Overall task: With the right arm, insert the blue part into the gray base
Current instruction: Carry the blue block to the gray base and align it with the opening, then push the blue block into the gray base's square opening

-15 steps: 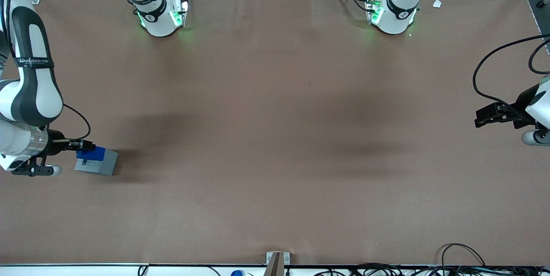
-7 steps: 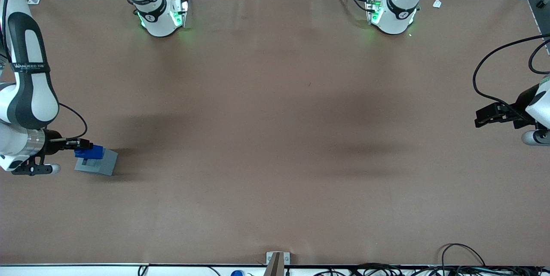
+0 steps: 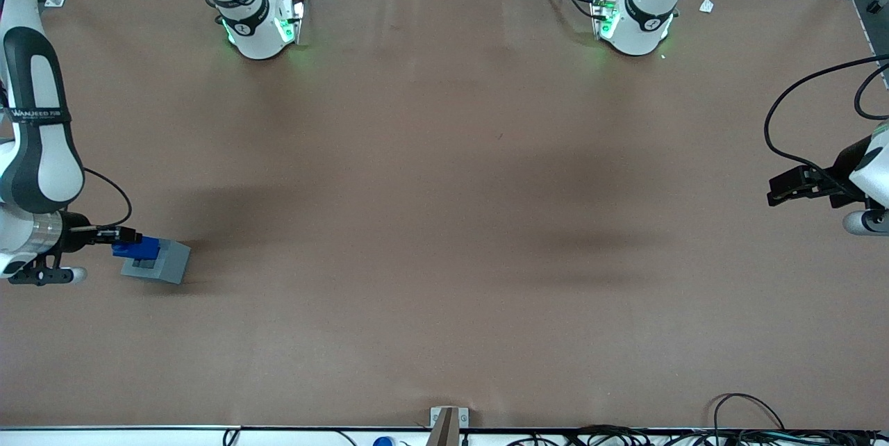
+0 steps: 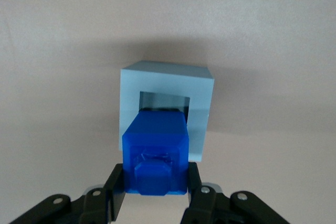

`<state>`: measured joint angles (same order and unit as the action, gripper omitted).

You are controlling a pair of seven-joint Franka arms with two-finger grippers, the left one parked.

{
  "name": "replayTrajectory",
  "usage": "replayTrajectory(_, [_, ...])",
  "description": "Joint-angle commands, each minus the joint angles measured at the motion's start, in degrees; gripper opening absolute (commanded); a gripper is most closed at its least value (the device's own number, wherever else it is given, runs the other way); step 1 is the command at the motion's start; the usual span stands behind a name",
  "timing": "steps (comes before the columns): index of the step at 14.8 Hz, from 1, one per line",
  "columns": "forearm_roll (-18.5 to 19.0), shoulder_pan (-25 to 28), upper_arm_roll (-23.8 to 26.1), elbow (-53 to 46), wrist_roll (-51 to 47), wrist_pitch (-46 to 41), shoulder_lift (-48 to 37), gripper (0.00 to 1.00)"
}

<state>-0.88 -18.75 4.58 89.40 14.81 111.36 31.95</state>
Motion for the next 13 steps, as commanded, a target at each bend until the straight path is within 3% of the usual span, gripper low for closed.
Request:
replayTrajectory(1, [-0.26,-1.12,0.95,-3.7,-1.36,-0.71,2.59,0.0])
replayTrajectory(13, [-3.78,-1.47,0.95,-5.55,-6.28,-0.27,4.53,0.0])
